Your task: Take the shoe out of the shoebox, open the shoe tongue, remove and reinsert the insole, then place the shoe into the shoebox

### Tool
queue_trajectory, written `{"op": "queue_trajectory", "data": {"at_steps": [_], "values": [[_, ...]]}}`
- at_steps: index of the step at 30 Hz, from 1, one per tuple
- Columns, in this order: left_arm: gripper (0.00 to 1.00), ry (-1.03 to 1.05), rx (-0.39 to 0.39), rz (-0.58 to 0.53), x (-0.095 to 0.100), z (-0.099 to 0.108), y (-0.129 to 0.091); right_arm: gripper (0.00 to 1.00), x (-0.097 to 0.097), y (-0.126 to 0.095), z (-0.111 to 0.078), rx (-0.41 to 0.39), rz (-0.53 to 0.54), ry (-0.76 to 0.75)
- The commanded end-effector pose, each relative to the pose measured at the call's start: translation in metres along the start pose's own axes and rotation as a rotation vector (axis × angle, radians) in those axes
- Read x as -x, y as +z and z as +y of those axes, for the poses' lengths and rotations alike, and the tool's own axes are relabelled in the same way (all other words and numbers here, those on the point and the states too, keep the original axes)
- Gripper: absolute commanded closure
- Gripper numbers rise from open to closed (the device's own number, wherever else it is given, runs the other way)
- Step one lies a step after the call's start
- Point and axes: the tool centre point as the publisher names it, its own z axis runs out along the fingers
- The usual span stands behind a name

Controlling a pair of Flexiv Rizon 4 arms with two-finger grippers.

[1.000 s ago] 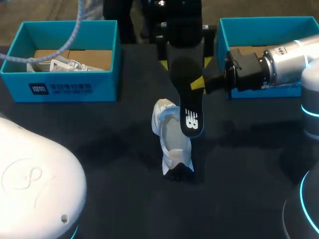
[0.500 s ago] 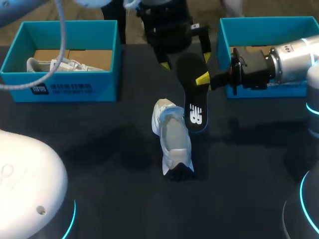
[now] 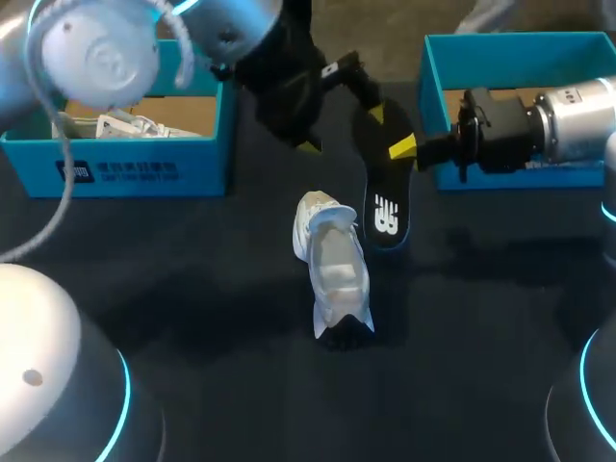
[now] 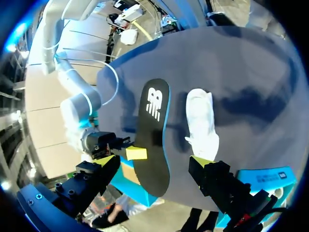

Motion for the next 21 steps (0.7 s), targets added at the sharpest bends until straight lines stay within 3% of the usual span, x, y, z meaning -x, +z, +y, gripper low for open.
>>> {"op": "queue_trajectory", "data": {"at_steps": [1, 9, 21], "values": [[0.00, 0.013, 0.015, -0.511, -0.013, -0.010, 0.002, 1.00, -0.002, -0.005, -0.001, 0.007, -0.004, 0.003], [0.00, -0.005, -0.007, -0.599, -0.016, -0.018, 0.007, 1.00, -0.002, -0.008, -0.001, 0.019, -0.004, 0.009], [0.00, -0.010, 0.003, -0.586, -0.017, -0.021, 0.009, 1.00, -0.004, -0.009, -0.007, 0.034, 0.022, 0.026]]}}
